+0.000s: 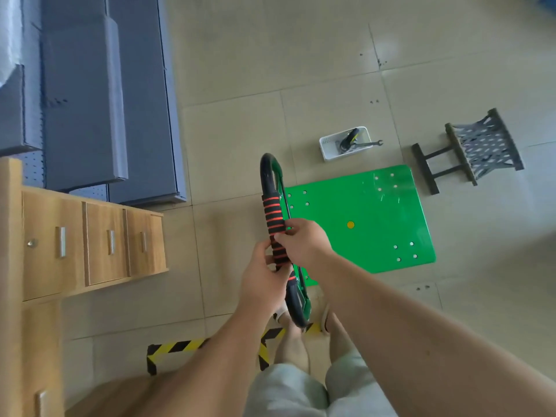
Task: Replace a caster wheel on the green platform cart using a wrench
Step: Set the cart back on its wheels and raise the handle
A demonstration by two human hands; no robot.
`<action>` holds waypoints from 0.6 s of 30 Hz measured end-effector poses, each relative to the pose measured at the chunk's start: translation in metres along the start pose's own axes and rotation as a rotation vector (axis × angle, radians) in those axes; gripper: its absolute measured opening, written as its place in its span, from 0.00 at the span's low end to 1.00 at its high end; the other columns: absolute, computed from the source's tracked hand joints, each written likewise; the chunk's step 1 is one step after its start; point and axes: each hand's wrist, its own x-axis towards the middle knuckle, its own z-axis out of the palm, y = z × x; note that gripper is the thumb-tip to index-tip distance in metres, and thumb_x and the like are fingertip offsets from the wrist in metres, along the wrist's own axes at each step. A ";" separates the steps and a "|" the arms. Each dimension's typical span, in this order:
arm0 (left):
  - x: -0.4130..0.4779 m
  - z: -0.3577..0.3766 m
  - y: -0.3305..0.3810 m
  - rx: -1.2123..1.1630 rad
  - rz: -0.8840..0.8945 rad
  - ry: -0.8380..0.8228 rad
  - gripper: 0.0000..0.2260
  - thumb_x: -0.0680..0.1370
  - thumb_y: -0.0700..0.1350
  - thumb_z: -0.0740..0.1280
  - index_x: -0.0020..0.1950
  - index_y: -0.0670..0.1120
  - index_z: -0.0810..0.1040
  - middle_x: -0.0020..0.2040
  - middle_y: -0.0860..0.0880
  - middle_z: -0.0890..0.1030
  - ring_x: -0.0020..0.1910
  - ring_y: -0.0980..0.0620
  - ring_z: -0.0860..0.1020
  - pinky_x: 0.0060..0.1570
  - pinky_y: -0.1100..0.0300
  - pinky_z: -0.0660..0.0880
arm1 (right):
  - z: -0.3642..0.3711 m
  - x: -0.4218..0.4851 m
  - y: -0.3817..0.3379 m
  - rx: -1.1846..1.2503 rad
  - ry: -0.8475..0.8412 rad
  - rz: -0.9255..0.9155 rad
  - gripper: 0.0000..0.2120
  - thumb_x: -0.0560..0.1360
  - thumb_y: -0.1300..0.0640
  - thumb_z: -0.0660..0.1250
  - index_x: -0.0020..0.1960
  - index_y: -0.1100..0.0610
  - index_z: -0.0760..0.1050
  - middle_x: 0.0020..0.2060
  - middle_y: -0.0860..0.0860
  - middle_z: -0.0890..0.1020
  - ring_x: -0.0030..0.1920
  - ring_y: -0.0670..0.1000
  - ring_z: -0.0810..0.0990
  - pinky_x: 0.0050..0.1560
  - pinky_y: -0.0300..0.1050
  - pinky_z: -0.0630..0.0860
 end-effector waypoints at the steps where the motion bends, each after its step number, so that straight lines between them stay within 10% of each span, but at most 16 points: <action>1: 0.000 0.007 0.002 0.013 -0.004 -0.014 0.20 0.77 0.44 0.76 0.57 0.66 0.73 0.48 0.59 0.85 0.46 0.58 0.85 0.50 0.52 0.84 | -0.007 0.001 0.003 0.008 0.004 0.008 0.12 0.78 0.57 0.69 0.60 0.48 0.81 0.43 0.43 0.84 0.41 0.44 0.83 0.43 0.40 0.79; 18: -0.012 0.088 0.042 0.154 0.020 -0.091 0.19 0.79 0.42 0.69 0.61 0.62 0.67 0.49 0.54 0.85 0.47 0.50 0.86 0.52 0.45 0.82 | -0.089 0.017 0.028 -0.111 0.022 0.070 0.14 0.77 0.55 0.70 0.63 0.49 0.81 0.47 0.48 0.86 0.48 0.50 0.85 0.54 0.44 0.81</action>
